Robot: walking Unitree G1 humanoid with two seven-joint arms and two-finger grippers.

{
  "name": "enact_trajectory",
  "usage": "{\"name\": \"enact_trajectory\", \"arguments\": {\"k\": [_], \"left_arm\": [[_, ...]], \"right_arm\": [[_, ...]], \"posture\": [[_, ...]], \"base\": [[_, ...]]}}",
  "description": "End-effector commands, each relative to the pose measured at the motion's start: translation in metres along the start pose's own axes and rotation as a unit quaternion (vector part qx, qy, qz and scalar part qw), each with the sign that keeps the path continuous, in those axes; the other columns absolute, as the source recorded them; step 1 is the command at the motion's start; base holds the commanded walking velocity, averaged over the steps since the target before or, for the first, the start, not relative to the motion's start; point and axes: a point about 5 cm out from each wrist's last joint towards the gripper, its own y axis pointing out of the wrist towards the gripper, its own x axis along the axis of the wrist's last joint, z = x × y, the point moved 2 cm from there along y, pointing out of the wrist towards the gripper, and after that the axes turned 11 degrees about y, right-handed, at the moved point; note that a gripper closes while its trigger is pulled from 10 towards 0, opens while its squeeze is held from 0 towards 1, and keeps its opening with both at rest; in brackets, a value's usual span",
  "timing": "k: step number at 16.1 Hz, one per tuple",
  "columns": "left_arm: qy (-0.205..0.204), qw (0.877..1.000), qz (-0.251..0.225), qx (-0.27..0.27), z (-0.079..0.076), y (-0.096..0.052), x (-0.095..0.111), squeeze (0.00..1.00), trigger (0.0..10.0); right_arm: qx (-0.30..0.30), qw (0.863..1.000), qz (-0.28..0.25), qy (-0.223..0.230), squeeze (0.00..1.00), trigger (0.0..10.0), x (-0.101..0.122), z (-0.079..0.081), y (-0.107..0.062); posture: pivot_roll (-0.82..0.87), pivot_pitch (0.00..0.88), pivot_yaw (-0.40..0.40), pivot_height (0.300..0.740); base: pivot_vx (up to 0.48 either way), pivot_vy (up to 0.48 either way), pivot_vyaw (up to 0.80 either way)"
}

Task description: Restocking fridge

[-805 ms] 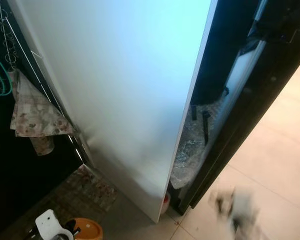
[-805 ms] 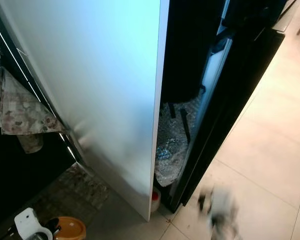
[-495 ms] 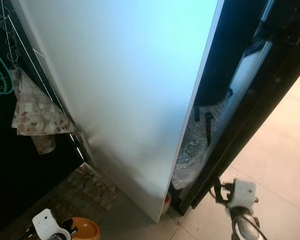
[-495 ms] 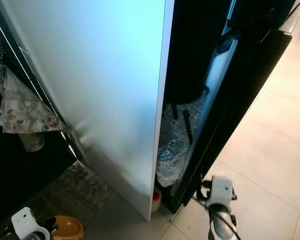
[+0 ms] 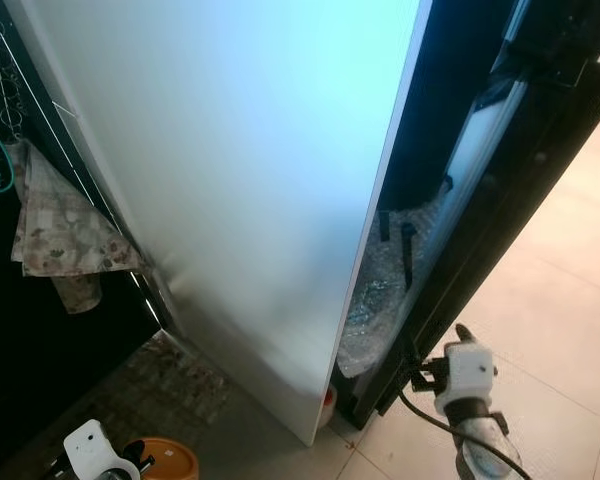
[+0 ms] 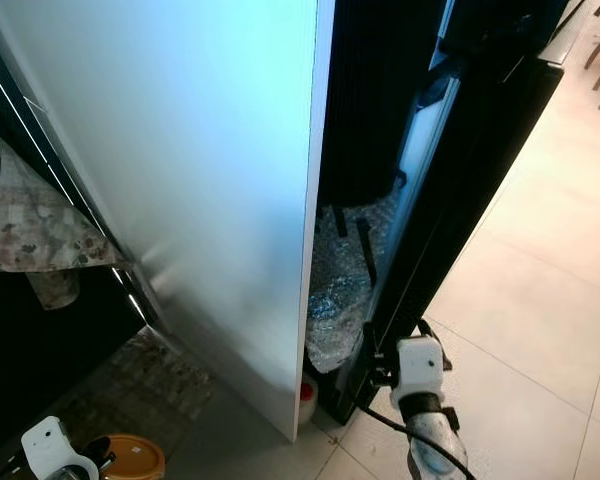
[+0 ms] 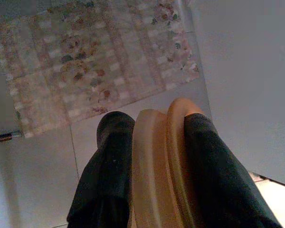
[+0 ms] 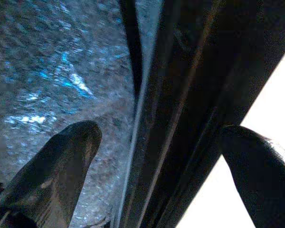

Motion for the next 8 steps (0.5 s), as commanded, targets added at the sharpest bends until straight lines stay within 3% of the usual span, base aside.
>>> {"name": "enact_trajectory", "arguments": {"k": [1,4,5,6,8], "left_arm": [[0.012,1.0,0.015,0.002,0.002,-0.001,-0.007,0.0,10.0],[0.017,1.0,0.023,0.007,0.006,-0.003,-0.013,0.0,10.0],[0.016,1.0,0.023,0.008,0.007,-0.003,-0.013,0.0,10.0],[0.016,1.0,0.023,0.009,0.008,-0.003,-0.014,0.0,10.0],[0.017,0.999,0.028,0.012,0.011,-0.004,-0.018,0.0,10.0]], "right_arm": [[-0.002,1.0,0.003,-0.004,1.0,10.0,0.001,0.0,-0.003],[-0.018,1.0,0.0,-0.006,0.96,10.0,0.007,0.002,-0.001],[-0.021,1.0,-0.011,-0.005,0.17,10.0,0.013,0.005,0.002],[-0.024,0.999,-0.023,-0.008,0.0,10.0,0.019,0.005,0.004],[-0.055,0.998,-0.036,-0.01,0.0,10.0,0.026,-0.001,0.006]], "posture": [[0.02,0.0,-0.005,0.74],[0.02,0.0,-0.005,0.74],[0.01,0.0,-0.003,0.74],[0.02,0.0,-0.003,0.74],[0.02,0.0,0.0,0.74]], "base": [[0.0,0.0,0.0],[0.0,0.0,0.0],[0.0,0.0,0.0],[0.0,0.0,0.0],[0.0,0.0,0.0]]}}
